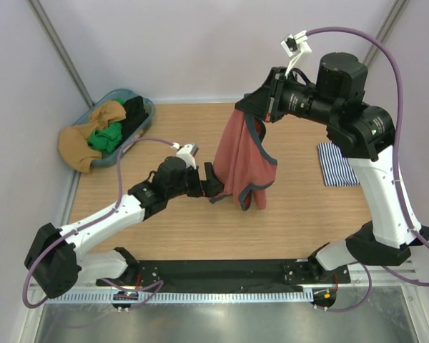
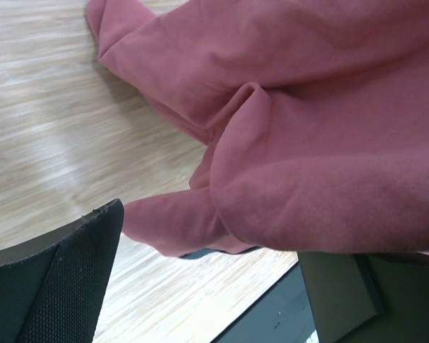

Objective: Fold and stack the tank tops
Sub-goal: Flatten the tank top out

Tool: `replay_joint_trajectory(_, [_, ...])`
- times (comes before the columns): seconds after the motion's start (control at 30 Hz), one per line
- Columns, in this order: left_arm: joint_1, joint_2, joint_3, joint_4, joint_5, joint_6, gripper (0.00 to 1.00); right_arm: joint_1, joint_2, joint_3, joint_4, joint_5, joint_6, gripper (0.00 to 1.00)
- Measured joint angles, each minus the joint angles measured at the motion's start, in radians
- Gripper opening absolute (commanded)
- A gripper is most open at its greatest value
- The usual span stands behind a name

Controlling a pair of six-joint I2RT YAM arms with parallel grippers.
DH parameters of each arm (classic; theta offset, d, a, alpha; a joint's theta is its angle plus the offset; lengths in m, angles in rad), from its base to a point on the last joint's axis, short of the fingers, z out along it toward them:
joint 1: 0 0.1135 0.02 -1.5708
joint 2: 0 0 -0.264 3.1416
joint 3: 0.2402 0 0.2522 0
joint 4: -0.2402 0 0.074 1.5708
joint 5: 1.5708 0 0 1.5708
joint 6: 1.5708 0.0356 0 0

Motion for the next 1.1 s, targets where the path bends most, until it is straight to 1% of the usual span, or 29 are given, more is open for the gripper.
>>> replay_joint_trajectory(0.13, [0.000, 0.021, 0.000, 0.028, -0.010, 0.015, 1.00, -0.008, -0.010, 0.000, 0.003, -0.006, 0.002, 0.01])
replay_joint_trajectory(0.17, [0.000, 0.035, 0.000, 0.036, -0.011, 0.018, 0.93, -0.010, -0.013, 0.000, 0.004, -0.010, 0.004, 0.01])
replay_joint_trajectory(0.23, [0.000, 0.071, 0.000, 0.056, -0.010, 0.014, 0.64, -0.014, -0.021, 0.000, 0.006, -0.018, 0.008, 0.01])
replay_joint_trajectory(0.27, [0.000, 0.090, 0.000, 0.070, -0.005, 0.011, 0.38, -0.016, -0.023, 0.000, 0.006, -0.022, 0.009, 0.01])
replay_joint_trajectory(0.33, [0.000, 0.120, 0.000, 0.107, 0.013, 0.012, 0.08, -0.021, -0.025, 0.000, 0.005, -0.026, 0.011, 0.01])
replay_joint_trajectory(0.37, [0.000, 0.125, 0.000, 0.119, 0.017, 0.007, 0.00, -0.023, -0.025, 0.000, 0.005, -0.026, 0.011, 0.01])
replay_joint_trajectory(0.5, [0.000, 0.101, 0.005, 0.106, 0.002, 0.019, 0.00, -0.035, -0.026, -0.003, -0.001, -0.003, 0.006, 0.01])
replay_joint_trajectory(0.57, [0.003, 0.064, 0.039, 0.011, -0.049, 0.021, 0.00, -0.041, -0.032, -0.020, 0.000, 0.031, -0.001, 0.01])
replay_joint_trajectory(0.63, [0.024, 0.023, 0.118, -0.142, -0.108, 0.022, 0.00, -0.043, -0.036, -0.037, -0.004, 0.082, -0.006, 0.01])
replay_joint_trajectory(0.7, [0.067, -0.027, 0.227, -0.284, -0.181, 0.024, 0.00, -0.043, -0.036, -0.050, -0.005, 0.138, -0.015, 0.01])
replay_joint_trajectory(0.8, [0.121, -0.099, 0.426, -0.474, -0.334, 0.029, 0.00, -0.048, -0.025, -0.057, -0.014, 0.202, -0.027, 0.01])
replay_joint_trajectory(0.9, [0.132, -0.158, 0.654, -0.624, -0.479, 0.053, 0.00, -0.050, -0.006, -0.057, -0.021, 0.231, -0.032, 0.01])
replay_joint_trajectory(1.0, [0.131, -0.195, 0.853, -0.725, -0.549, 0.090, 0.00, -0.051, 0.002, -0.072, -0.023, 0.204, -0.031, 0.01])
replay_joint_trajectory(1.1, [0.131, -0.223, 0.995, -0.823, -0.579, 0.113, 0.00, -0.053, -0.020, -0.114, -0.014, 0.100, -0.024, 0.01])
